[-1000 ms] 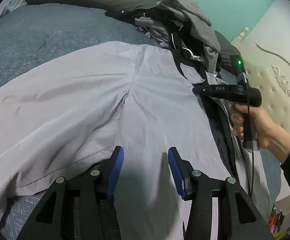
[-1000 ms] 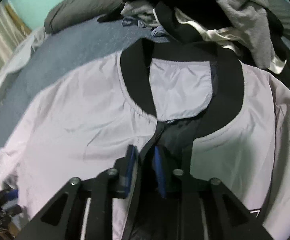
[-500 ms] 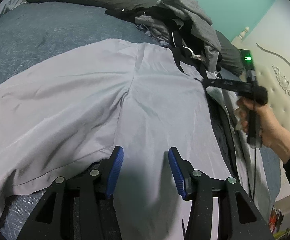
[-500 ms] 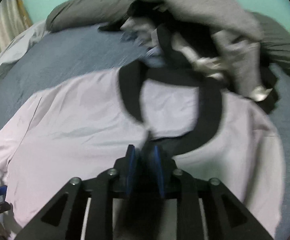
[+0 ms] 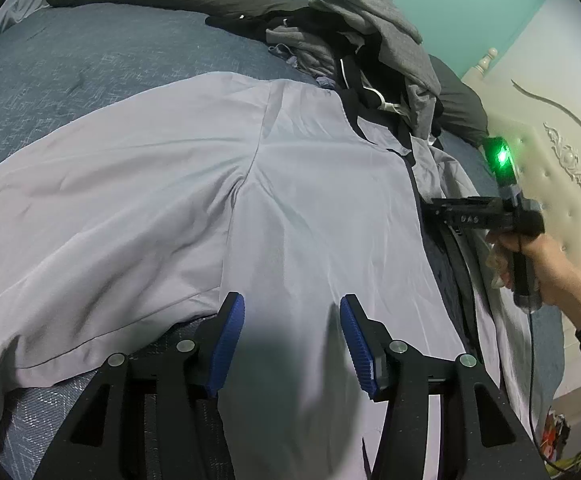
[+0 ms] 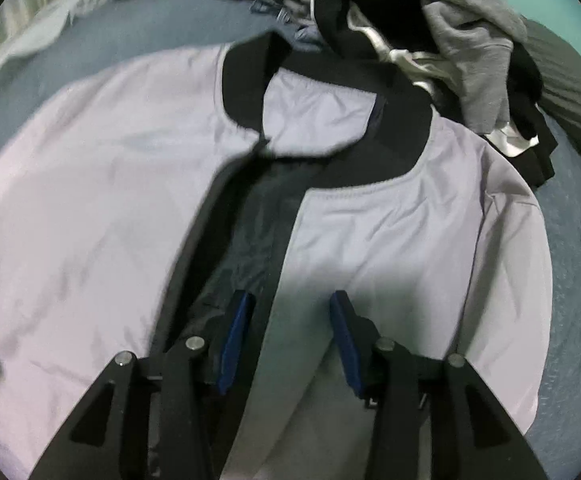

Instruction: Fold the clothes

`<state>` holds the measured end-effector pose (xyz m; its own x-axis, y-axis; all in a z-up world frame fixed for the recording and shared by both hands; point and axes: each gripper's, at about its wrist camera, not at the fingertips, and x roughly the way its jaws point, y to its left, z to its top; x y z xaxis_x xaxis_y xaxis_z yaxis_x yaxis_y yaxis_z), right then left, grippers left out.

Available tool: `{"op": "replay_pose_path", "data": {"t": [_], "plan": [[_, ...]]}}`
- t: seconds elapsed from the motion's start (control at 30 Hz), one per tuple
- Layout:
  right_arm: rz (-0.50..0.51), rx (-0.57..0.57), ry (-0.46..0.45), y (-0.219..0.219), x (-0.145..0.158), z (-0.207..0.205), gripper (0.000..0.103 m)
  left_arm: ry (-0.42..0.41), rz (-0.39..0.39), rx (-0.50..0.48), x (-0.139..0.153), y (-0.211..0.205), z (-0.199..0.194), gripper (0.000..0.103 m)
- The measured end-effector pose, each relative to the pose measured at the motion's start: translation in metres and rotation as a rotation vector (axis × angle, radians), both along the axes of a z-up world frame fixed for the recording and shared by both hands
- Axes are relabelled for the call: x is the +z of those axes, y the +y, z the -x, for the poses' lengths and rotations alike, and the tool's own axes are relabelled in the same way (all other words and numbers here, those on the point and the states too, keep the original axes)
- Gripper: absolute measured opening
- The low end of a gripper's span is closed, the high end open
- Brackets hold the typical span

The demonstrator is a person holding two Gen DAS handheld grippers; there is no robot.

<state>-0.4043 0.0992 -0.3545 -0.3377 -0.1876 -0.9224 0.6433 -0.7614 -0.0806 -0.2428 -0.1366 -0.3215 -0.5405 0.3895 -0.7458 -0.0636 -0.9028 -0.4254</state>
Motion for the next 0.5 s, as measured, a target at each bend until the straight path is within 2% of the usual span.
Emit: {"op": "replay_pose_path", "data": {"t": [0.03,0.07,0.1,0.17,0.23,0.4,0.5], "plan": [[0.002,-0.004,0.006,0.002,0.001,0.000,0.036,0.000,-0.002,0.000,0.000,0.000,0.000,0.054],[0.004,-0.009,0.013,0.004,0.001,0.000,0.023,-0.001,-0.003,0.000,0.000,0.000,0.001,0.054],[0.010,-0.014,0.021,0.007,0.003,0.000,0.015,-0.002,-0.003,0.000,-0.001,0.000,0.001,0.054],[0.028,-0.027,0.034,0.015,0.008,0.000,0.011,-0.002,-0.003,0.000,-0.001,0.000,0.001,0.054],[0.091,-0.056,0.045,0.028,0.018,0.000,0.004,-0.001,-0.005,0.000,-0.001,0.000,0.000,0.054],[0.365,-0.117,0.019,0.064,0.050,-0.003,0.004,0.001,-0.004,0.000,-0.001,0.000,0.000,0.054],[0.435,-0.125,0.004,0.066,0.060,0.000,0.004,0.001,-0.001,-0.001,-0.001,0.001,0.001,0.054]]}}
